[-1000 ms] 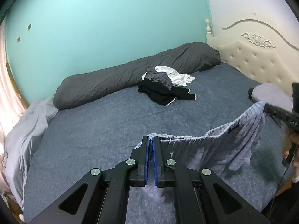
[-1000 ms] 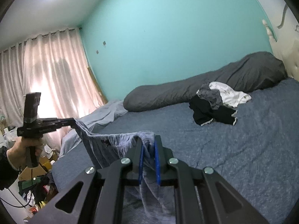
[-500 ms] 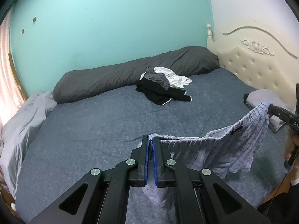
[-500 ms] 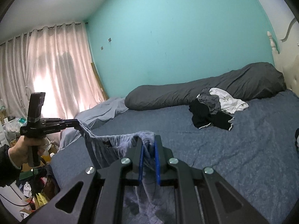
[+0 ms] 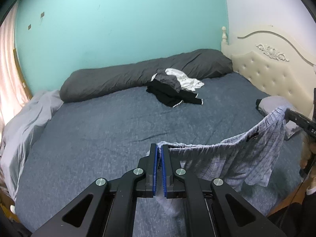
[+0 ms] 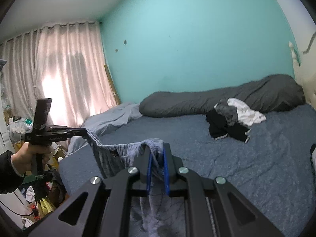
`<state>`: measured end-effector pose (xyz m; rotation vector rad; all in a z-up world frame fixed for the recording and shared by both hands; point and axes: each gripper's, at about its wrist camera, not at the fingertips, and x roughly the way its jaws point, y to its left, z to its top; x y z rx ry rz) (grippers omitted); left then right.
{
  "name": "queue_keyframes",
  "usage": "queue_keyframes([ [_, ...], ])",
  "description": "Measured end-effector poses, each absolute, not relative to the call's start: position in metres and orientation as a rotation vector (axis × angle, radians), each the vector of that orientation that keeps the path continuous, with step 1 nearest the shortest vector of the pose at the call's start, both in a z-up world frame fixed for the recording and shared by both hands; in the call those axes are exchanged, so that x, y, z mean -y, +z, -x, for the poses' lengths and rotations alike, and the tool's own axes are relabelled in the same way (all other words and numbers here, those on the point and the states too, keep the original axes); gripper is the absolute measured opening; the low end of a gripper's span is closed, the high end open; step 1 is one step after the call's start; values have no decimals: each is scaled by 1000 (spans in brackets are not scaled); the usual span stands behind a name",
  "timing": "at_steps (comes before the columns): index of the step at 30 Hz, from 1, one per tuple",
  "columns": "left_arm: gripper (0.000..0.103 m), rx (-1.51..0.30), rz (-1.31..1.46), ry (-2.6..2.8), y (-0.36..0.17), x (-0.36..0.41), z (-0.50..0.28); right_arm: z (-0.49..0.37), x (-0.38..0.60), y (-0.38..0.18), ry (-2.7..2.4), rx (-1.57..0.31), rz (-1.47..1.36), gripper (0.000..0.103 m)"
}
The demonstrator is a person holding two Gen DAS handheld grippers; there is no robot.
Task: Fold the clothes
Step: 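Hold the waistband taut between both grippers and let the garment hang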
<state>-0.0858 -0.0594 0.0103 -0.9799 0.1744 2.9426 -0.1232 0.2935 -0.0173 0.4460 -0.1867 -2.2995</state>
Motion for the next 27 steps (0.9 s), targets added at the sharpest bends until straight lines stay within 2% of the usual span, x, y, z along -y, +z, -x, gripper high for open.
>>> queue_keyframes([
  [16, 4, -16, 1156, 2886, -119, 90, 211, 229, -273, -127, -2345, 279, -779, 10],
  [27, 4, 102, 1183, 2854, -166, 94, 274, 284, -266, -167, -2426, 274, -896, 10],
])
